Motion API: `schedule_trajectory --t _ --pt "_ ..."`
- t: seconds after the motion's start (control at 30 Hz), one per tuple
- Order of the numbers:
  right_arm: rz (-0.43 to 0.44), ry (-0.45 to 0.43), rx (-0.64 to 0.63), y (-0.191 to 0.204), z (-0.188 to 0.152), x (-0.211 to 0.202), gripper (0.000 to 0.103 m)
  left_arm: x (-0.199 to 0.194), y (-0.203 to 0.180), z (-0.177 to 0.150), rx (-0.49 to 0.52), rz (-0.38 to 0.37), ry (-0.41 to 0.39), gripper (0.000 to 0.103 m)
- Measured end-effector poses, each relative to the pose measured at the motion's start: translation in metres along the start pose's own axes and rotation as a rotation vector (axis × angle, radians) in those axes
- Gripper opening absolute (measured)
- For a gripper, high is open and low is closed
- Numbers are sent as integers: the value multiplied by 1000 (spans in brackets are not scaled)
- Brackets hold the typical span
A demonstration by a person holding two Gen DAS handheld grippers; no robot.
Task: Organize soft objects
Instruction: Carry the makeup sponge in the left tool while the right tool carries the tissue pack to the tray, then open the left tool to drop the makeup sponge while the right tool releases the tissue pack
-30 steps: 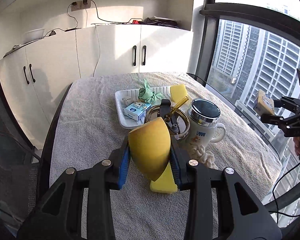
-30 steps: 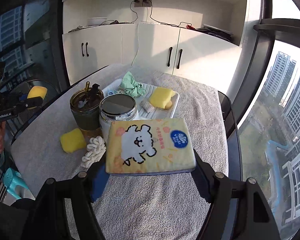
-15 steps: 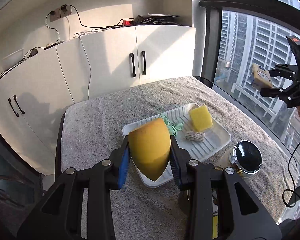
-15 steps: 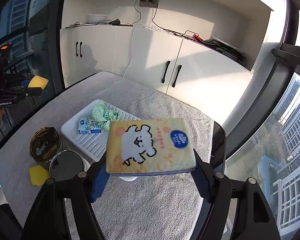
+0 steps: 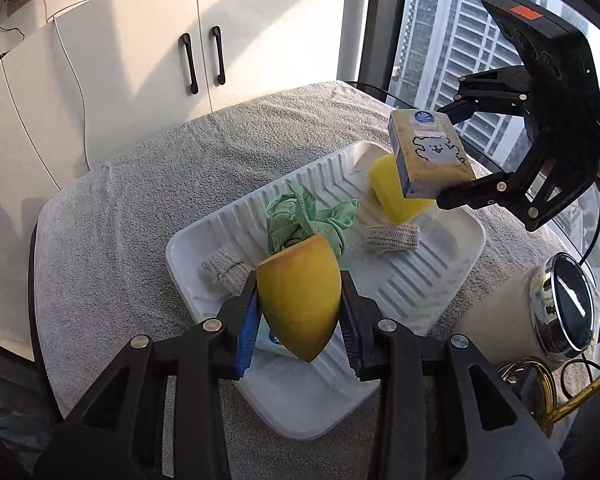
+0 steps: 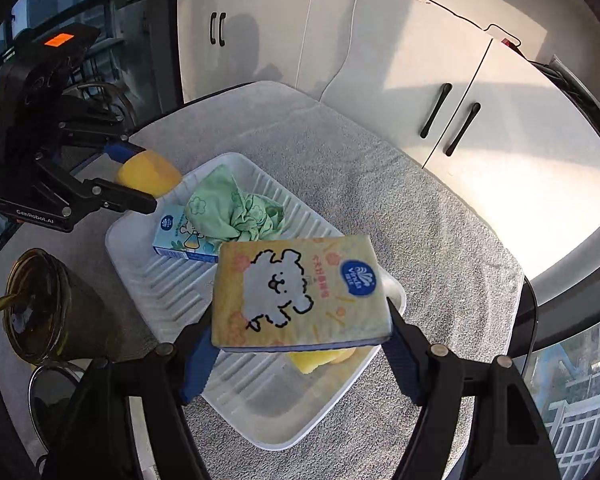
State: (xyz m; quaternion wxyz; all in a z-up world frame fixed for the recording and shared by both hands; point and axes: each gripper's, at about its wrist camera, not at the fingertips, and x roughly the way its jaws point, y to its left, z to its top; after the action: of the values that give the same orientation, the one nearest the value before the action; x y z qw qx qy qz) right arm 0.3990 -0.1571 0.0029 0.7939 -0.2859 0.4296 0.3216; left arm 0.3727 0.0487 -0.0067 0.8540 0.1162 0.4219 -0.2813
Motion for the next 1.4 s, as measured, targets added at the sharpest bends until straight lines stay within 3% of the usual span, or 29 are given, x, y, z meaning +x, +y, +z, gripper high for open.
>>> schedule_trajectory --t 0.17,0.6,0.93,1.23,1.33,1.4 --pt "23 29 -63 9 2 30 76 17 0 -2 27 -7 21 34" --pt "57 48 -145 22 5 55 76 43 -6 -5 56 0 60 34" --pt "60 91 -209 31 12 75 76 53 4 2 12 1 66 38" --pt "33 94 -219 32 10 77 78 56 7 -4 0 24 73 60" --pt "29 89 -217 34 10 75 84 54 10 -5 -18 30 73 65" --pt "25 85 -215 34 10 73 92 50 14 -5 -29 32 65 74"
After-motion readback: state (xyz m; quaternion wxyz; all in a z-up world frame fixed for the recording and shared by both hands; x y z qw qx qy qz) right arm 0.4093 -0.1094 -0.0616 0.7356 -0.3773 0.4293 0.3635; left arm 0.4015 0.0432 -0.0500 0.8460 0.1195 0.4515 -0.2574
